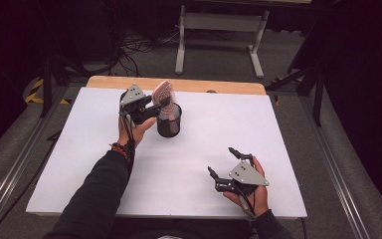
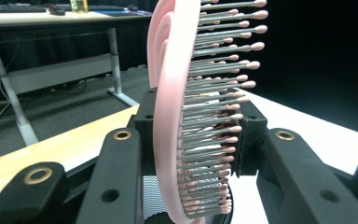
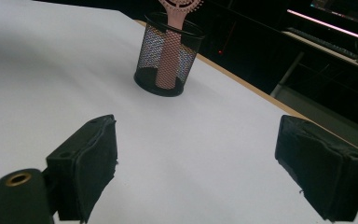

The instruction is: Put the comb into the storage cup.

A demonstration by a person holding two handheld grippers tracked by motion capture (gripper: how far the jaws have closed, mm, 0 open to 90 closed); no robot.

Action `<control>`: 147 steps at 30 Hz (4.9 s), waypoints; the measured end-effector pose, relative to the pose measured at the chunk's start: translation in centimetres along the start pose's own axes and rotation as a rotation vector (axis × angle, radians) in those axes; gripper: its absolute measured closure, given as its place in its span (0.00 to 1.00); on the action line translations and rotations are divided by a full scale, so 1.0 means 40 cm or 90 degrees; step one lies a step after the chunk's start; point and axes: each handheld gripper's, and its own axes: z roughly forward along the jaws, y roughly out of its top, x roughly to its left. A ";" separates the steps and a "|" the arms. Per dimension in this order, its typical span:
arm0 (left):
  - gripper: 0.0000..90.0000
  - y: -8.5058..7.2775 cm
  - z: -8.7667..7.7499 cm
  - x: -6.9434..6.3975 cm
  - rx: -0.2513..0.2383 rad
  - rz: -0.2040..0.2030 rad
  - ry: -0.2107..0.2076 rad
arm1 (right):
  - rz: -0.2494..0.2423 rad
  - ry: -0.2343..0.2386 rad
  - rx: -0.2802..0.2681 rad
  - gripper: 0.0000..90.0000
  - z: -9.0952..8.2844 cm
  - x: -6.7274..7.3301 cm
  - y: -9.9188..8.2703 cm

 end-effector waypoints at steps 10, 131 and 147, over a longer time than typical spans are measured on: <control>0.70 -0.006 0.000 0.005 -0.007 -0.009 0.010 | -0.005 0.003 0.007 0.15 0.003 0.002 -0.001; 0.07 -0.012 -0.067 0.072 0.049 0.023 0.134 | -0.029 -0.010 0.028 0.16 0.010 0.011 -0.004; 0.02 -0.012 -0.087 0.057 0.055 0.079 0.123 | -0.031 -0.010 0.029 0.16 0.012 0.013 -0.004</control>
